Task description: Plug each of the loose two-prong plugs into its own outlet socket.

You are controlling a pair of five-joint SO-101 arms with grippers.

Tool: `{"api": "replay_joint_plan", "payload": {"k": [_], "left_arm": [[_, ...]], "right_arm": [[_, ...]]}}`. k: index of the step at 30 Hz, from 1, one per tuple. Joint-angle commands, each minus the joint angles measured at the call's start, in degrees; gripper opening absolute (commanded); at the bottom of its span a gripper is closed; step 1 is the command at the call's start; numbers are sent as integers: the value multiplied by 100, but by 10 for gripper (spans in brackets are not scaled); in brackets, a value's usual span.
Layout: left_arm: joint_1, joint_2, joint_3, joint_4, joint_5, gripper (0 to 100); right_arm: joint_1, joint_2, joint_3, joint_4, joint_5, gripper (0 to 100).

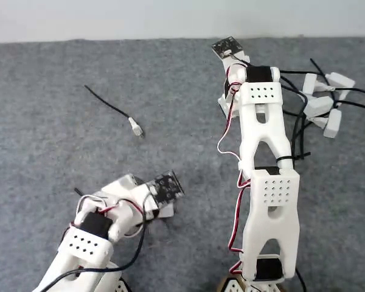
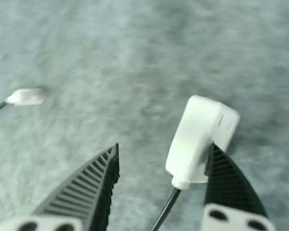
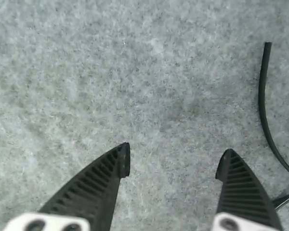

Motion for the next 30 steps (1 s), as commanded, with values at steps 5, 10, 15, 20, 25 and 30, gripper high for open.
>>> {"api": "replay_joint_plan", "payload": {"k": [5, 10, 15, 20, 25, 30], "left_arm": [[-519, -53, -40, -527, 97, 271], [-519, -53, -40, -527, 185, 271], [-862, -62, -48, -1011, 695, 271], [-1653, -62, -57, -1723, 1407, 271], [-2251, -62, -57, -2259, 2259, 271], [-2787, -53, -40, -2602, 2848, 271]], "right_arm": [[-48, -92, -44, -84, -18, 274], [-48, -92, -44, -84, -18, 274], [-48, -92, -44, -84, -18, 274], [-40, -92, -44, -84, -18, 274], [-22, -92, -44, -92, -35, 274], [-13, -92, -44, -92, -53, 274]]}}
